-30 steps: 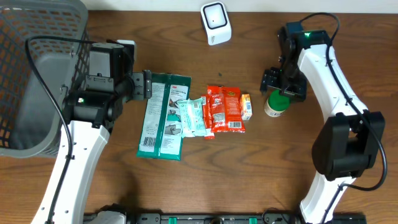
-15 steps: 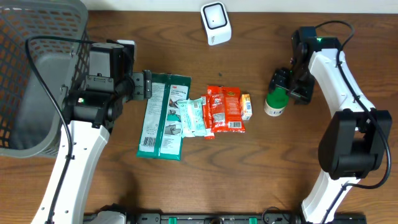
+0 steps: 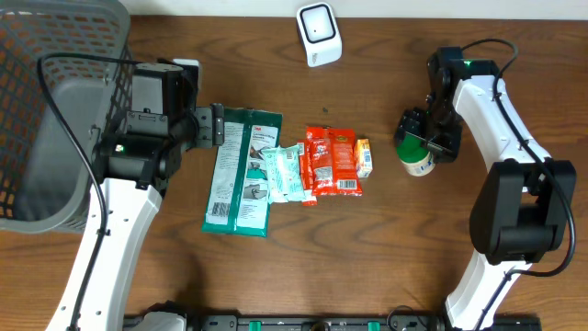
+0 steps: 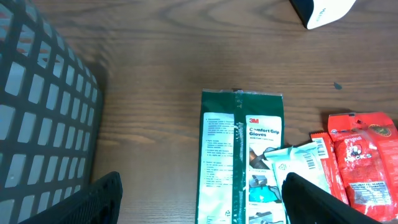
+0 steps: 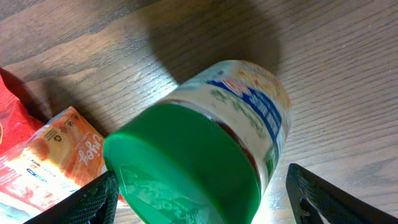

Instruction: Scan the item barcode

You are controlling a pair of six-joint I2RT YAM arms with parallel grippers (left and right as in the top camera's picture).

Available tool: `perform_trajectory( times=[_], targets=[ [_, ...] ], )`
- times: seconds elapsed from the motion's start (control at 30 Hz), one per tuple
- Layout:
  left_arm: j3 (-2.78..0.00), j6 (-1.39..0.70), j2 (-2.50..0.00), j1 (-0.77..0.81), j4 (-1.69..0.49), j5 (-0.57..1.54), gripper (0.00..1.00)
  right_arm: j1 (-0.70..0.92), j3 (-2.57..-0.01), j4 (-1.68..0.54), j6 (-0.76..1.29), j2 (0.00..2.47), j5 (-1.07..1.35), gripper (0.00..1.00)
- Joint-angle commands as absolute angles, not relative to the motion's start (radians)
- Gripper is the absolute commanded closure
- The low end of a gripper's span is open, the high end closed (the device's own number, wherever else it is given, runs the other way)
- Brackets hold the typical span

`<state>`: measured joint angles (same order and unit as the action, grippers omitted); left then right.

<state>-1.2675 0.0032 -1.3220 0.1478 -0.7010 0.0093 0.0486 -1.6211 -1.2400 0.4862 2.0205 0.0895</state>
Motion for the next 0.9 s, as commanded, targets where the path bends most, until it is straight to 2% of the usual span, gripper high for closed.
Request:
perform_trajectory(
  times=[0.0, 0.47, 0.57, 0.87],
  targets=[
    [-1.269, -0.002, -1.325, 0.147, -0.703, 0.004, 0.17, 0.044, -1.640, -1.245, 0.463, 2.000, 0.066, 0.19],
    [-1.269, -0.002, -1.325, 0.147, -0.703, 0.004, 0.18, 0.006, -1.641, -1.275, 0.323, 1.914, 0.000, 0.16],
    [-1.269, -0.002, -1.325, 0.147, -0.703, 0.004, 0.18, -0.007, -1.641, -1.275, 0.276, 1.911, 0.001, 0.10],
    [-1.269, -0.002, -1.325, 0.147, -0.703, 0.004, 0.18, -0.005, -1.631, -1.283, 0.204, 1.911, 0.035, 0.10]
  ],
)
